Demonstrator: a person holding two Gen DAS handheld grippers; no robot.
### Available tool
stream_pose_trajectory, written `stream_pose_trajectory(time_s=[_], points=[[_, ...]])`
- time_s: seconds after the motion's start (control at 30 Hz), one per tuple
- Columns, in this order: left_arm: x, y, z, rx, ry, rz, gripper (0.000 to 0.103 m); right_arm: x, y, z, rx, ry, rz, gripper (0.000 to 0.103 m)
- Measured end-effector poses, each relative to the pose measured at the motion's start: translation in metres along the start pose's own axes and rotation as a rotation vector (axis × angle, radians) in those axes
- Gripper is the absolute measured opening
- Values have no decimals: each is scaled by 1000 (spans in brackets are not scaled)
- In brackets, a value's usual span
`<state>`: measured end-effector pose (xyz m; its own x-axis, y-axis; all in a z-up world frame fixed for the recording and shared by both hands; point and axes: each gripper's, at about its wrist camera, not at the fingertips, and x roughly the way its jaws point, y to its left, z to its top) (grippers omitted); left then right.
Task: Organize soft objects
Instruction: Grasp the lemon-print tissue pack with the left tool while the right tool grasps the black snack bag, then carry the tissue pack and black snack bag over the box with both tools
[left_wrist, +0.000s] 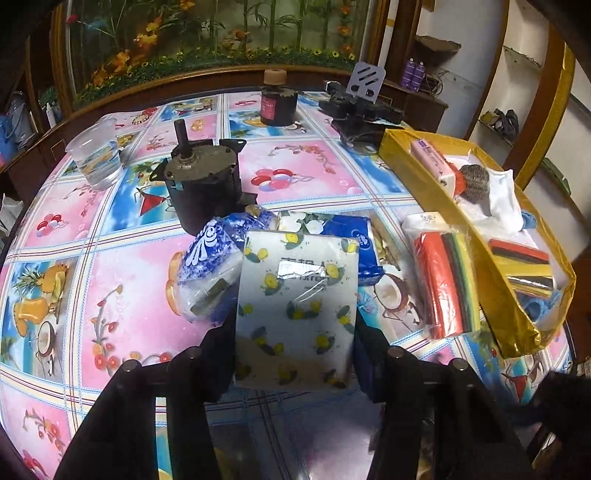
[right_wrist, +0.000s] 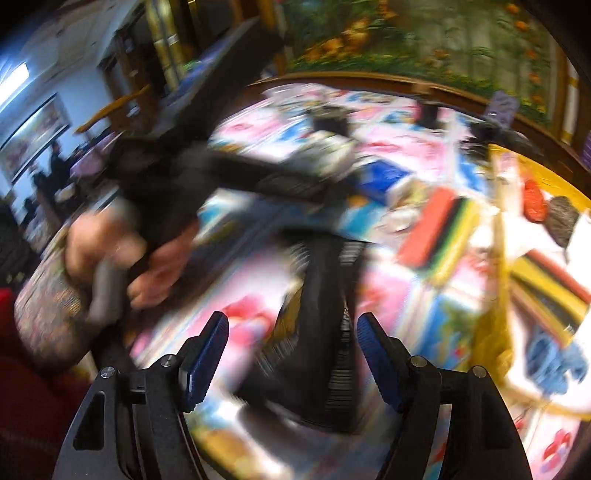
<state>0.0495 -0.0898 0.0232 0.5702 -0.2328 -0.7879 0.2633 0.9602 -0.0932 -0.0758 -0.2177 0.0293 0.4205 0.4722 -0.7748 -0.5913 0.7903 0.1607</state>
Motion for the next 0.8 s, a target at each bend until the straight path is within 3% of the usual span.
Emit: stream_pose_trajectory(time_s=[0.13,0.6,0.7,0.8], points=[[-5,0,0,-1,-21,-3,52,-4,2,4,-41,-16,-65,77],[-13,16,2,-59,-54,10,52,24,-10,29,190,-11,-87,77],[-15,21,3,-81,-61,8,52,27,-19,35,250,-14,-118,85],[-15,23,3,-86,-60,5,52,35,-29,40,310,12,-148,85]])
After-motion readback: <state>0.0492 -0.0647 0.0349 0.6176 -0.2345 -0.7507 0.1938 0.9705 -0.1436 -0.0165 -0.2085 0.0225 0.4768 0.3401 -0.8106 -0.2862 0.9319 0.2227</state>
